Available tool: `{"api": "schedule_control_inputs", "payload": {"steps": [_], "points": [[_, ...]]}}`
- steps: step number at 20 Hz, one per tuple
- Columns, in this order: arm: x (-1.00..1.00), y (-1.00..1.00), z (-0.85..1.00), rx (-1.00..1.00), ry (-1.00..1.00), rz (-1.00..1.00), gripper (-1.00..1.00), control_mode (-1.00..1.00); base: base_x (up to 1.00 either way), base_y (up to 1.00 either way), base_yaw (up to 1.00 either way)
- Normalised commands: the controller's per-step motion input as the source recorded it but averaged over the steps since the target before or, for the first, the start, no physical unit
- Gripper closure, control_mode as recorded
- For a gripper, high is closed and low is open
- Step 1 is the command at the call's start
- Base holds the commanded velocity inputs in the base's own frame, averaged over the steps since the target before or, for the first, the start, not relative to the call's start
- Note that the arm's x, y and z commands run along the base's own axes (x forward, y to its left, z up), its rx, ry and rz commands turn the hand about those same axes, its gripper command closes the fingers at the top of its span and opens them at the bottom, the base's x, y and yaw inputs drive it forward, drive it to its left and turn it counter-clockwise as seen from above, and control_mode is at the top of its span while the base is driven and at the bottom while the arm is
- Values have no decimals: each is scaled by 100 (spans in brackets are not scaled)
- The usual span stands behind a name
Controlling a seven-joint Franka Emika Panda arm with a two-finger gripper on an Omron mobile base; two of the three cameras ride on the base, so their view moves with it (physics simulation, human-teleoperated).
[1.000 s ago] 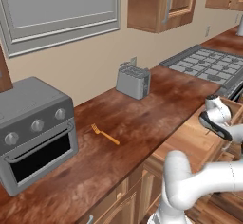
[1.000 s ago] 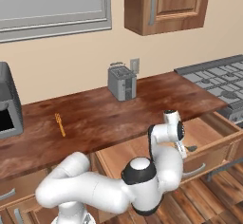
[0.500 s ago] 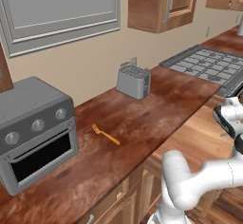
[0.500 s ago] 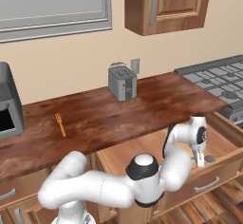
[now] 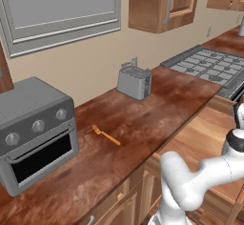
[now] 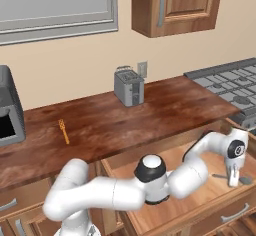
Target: Organize the utensils by type. Pick up the wooden spoons from the counter and place them in the open cabinet. Then pick up the metallic utensils from the counter and place them in the open drawer.
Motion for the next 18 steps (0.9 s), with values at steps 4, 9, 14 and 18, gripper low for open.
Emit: {"api": "schedule_control_inputs", "payload": {"steps": [4,9,14,18], "points": [[-10,41,100,-5,-20,2,100,-100,0,0,0],[3,90,89,-7,-23,7,100,-100,0,0,0],[0,91,23,0,-35,2,100,-100,0,0,0],[-13,61,-16,0,-40,0,100,-100,0,0,0]]}}
